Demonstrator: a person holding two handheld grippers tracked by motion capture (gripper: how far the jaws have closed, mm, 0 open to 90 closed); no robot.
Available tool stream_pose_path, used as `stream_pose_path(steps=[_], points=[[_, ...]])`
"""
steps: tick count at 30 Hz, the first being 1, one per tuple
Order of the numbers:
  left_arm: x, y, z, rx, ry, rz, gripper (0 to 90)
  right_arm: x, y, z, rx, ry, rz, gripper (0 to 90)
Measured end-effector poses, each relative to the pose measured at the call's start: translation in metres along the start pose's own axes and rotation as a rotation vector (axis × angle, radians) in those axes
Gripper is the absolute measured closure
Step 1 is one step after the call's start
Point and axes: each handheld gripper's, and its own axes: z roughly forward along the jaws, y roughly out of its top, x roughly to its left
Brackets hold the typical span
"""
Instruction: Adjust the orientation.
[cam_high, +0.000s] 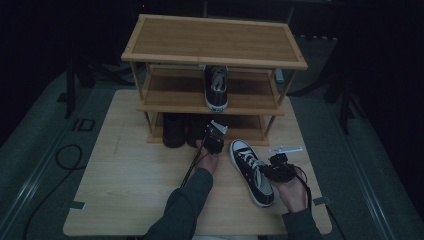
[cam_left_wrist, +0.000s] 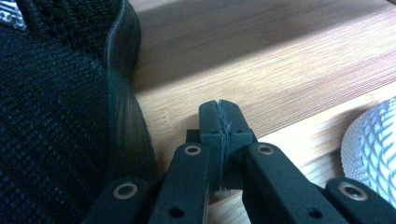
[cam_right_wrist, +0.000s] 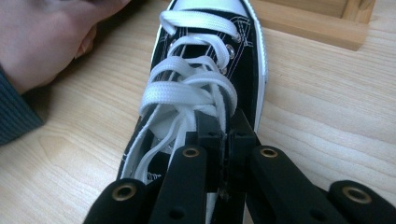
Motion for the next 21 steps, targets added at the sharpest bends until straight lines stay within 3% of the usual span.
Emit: stream_pose_path(steps=[10,21], points=[[-0.001,0.000,0.000,0.002,0.004,0.011,89.7,-0.004,0.004,-0.008,-0.032,0.027,0.029,88.0],[0.000,0.000,0.000,0.000,-0.004,0.009,89.8,-0.007,0.007,-0.016,-0.052,0.025,0.026,88.1]])
